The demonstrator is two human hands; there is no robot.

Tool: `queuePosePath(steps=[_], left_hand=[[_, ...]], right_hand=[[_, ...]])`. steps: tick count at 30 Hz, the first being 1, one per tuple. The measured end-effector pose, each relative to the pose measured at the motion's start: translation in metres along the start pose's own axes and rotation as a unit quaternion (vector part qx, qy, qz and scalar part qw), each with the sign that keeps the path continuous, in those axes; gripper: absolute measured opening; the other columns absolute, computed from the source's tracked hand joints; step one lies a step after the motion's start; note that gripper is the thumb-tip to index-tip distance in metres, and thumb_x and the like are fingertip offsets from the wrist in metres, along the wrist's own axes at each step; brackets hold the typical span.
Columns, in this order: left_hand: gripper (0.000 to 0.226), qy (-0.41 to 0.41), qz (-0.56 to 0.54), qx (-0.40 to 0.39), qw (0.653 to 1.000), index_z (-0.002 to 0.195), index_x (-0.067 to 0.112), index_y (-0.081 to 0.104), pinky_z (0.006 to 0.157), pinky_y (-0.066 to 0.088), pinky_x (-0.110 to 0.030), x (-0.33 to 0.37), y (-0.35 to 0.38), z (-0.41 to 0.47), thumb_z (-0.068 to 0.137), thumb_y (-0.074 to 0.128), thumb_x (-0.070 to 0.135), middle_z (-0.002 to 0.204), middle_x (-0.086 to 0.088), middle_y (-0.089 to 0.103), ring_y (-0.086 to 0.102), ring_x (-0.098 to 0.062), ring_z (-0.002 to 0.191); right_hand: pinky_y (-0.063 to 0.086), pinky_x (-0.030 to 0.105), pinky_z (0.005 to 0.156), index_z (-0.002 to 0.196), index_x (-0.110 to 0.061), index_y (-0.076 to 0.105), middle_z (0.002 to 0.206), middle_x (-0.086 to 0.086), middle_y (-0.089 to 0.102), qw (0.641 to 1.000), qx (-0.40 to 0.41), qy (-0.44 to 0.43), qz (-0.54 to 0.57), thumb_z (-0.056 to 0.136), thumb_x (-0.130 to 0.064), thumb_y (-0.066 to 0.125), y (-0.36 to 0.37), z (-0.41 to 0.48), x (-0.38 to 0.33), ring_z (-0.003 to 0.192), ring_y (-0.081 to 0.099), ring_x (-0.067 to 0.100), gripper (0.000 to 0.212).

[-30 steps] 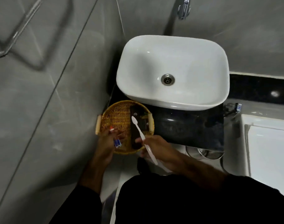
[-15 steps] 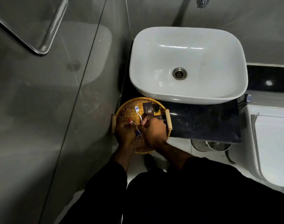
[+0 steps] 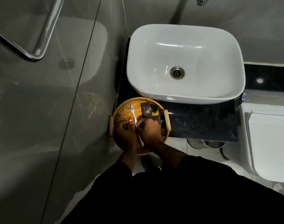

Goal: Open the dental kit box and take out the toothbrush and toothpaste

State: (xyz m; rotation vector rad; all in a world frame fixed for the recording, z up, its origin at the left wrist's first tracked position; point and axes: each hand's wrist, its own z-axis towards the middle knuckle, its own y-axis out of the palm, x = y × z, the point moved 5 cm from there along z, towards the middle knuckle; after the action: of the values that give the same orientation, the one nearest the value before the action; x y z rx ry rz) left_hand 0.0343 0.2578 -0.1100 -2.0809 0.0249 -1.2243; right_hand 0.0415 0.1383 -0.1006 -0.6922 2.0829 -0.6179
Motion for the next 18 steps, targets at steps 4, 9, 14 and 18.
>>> queuePosePath(steps=[4,9,14,18], left_hand=[[0.021,-0.002,0.024,0.0,1.0,0.102,0.009,0.076,0.082,0.042,-0.025,0.001,0.002,0.001,0.094,0.063,0.022,0.107,-0.008,0.077,0.069,-0.026,0.101],[0.024,-0.018,0.043,0.016,0.999,0.11,0.009,0.069,0.084,0.045,-0.03,0.003,0.002,-0.002,0.099,0.053,0.022,0.115,-0.01,0.072,0.066,-0.028,0.105],[0.028,-0.001,0.06,0.037,0.998,0.115,0.009,0.065,0.093,0.048,-0.039,0.006,-0.003,-0.013,0.1,0.05,0.028,0.12,-0.013,0.068,0.062,-0.031,0.11],[0.023,0.091,0.088,0.052,0.991,0.109,0.008,0.069,0.094,0.043,-0.037,0.026,-0.002,-0.027,0.099,0.055,0.023,0.112,-0.014,0.07,0.063,-0.034,0.105]], right_hand=[[0.06,0.038,0.101,0.124,-0.009,0.071,0.127,0.011,0.073,1.0,-0.001,-0.001,0.007,0.102,-0.015,0.066,-0.001,0.004,0.0,0.116,0.072,0.025,0.023],[0.061,0.033,0.095,0.113,-0.015,0.074,0.119,0.006,0.076,0.999,0.008,-0.033,0.034,0.099,-0.017,0.07,-0.005,0.003,0.001,0.11,0.073,0.022,0.015],[0.063,0.037,0.087,0.101,-0.017,0.077,0.102,0.005,0.08,0.997,0.037,-0.062,0.032,0.1,-0.029,0.067,-0.016,-0.003,0.002,0.095,0.076,0.022,0.016],[0.058,0.029,0.089,0.093,-0.017,0.081,0.096,0.0,0.083,0.99,0.042,-0.104,0.082,0.094,-0.025,0.067,-0.046,-0.006,0.007,0.092,0.076,0.018,0.016]])
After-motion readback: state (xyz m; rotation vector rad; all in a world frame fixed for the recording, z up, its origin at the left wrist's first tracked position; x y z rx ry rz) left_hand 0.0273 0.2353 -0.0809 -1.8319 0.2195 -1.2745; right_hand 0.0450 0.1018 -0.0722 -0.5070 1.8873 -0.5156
